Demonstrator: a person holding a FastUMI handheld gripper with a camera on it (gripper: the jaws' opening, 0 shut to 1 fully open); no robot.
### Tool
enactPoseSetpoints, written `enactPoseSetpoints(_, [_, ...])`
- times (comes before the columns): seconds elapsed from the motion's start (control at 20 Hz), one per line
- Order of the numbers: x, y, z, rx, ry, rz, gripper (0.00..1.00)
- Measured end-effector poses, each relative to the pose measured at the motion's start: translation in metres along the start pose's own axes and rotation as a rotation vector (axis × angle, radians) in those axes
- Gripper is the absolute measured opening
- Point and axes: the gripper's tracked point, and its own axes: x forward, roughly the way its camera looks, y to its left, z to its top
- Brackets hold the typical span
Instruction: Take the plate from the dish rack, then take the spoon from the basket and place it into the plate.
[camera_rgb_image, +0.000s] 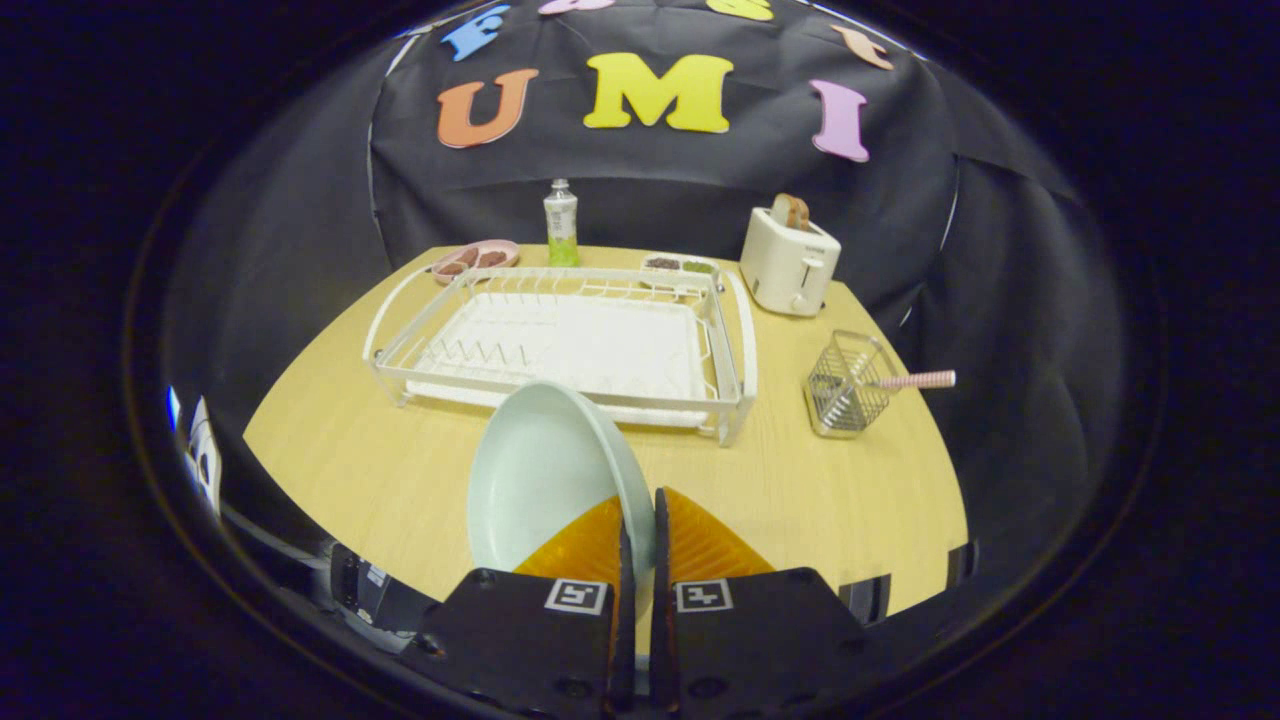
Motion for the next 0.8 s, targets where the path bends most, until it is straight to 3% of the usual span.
enactPoseSetpoints(0.2, [0.032,-0.01,-0.027,0.138,0.029,0.115,0.12])
enactPoseSetpoints(0.45, [0.065,-0.023,-0.06,0.228,0.079,0.18,0.17])
enactPoseSetpoints(0.6, [0.073,-0.028,-0.065,0.226,0.062,0.179,0.22])
enactPoseSetpoints(0.8, [0.075,-0.045,-0.043,0.175,-0.115,0.136,0.31])
